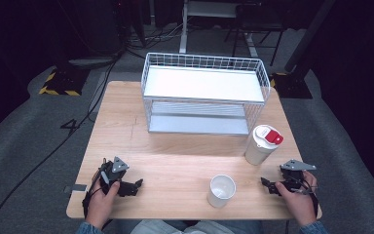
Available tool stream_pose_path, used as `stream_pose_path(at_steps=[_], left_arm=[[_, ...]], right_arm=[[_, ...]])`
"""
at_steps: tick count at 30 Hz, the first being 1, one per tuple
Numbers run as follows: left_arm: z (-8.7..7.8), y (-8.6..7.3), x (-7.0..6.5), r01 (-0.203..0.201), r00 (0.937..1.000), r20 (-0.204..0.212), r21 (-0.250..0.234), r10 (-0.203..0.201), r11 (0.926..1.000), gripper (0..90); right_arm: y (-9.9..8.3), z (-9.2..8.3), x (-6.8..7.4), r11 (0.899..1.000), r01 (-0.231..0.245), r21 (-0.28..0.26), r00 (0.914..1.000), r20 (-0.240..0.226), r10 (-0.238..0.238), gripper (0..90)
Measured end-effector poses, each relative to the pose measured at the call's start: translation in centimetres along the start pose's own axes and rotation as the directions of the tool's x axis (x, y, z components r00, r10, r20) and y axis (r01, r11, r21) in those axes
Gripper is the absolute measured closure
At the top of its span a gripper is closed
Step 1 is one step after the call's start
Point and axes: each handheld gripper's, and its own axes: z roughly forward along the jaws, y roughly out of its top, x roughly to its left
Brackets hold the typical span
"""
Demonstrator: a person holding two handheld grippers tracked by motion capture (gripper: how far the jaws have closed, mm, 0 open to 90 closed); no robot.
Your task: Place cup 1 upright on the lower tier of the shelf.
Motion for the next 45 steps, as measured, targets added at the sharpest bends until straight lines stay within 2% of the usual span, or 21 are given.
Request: stream_pose_path(at_steps=[11,18,19,20,21,27,29,35,40,45], left_arm=[[0.0,-0.1,0.0,-0.002,1.0000,-0.005,0.000,0.002,1.0000,0.0],[0.0,0.0,0.0,-0.001,1.0000,-0.004,0.000,0.001,1.0000,0.0],[0.0,0.0,0.0,-0.005,1.0000,-0.005,0.001,0.005,1.0000,0.0],[0.0,0.0,-0.1,0.004,1.0000,-0.002,-0.002,-0.004,1.0000,0.0],[0.0,0.0,0.0,-0.012,0.9999,-0.003,0.003,0.012,0.9999,0.0],[0.1,0.1,0.0,-0.012,0.9999,0.000,0.000,0.012,0.9999,0.0],[0.1,0.1,0.0,-0.008,1.0000,0.001,-0.001,0.008,1.0000,0.0],[0.1,0.1,0.0,-0.012,0.9999,0.000,0.000,0.012,0.9999,0.0],[0.1,0.1,0.0,-0.012,0.9999,-0.001,0.000,0.012,0.9999,0.0],[0.1,0.1,0.0,-0.012,0.9999,0.000,0.000,0.012,0.9999,0.0]], right_arm=[[0.0,0.0,0.1,1.000,-0.006,0.001,1.0000,0.006,0.006,1.2],[-0.1,-0.2,0.2,1.000,0.004,-0.020,0.9999,-0.009,-0.004,9.2],[-0.1,-0.2,0.2,1.000,0.002,-0.026,1.0000,-0.005,-0.002,10.9],[-0.1,-0.3,0.1,0.999,-0.005,-0.034,1.0000,-0.001,0.005,16.4],[-0.2,-0.4,0.1,0.999,-0.014,-0.042,0.9999,0.000,0.014,17.1],[-0.5,-1.1,0.2,0.995,-0.056,-0.082,0.9983,-0.018,0.055,16.1],[-0.4,-2.0,0.6,0.991,-0.056,-0.125,0.9981,-0.030,0.053,16.1],[-0.2,-3.7,1.8,0.981,-0.052,-0.186,0.9977,-0.052,0.043,16.1],[-0.3,-4.6,2.4,0.978,-0.051,-0.203,0.9977,-0.055,0.040,16.1],[-0.5,-5.5,3.5,0.974,-0.058,-0.220,0.9955,-0.086,0.040,16.0]])
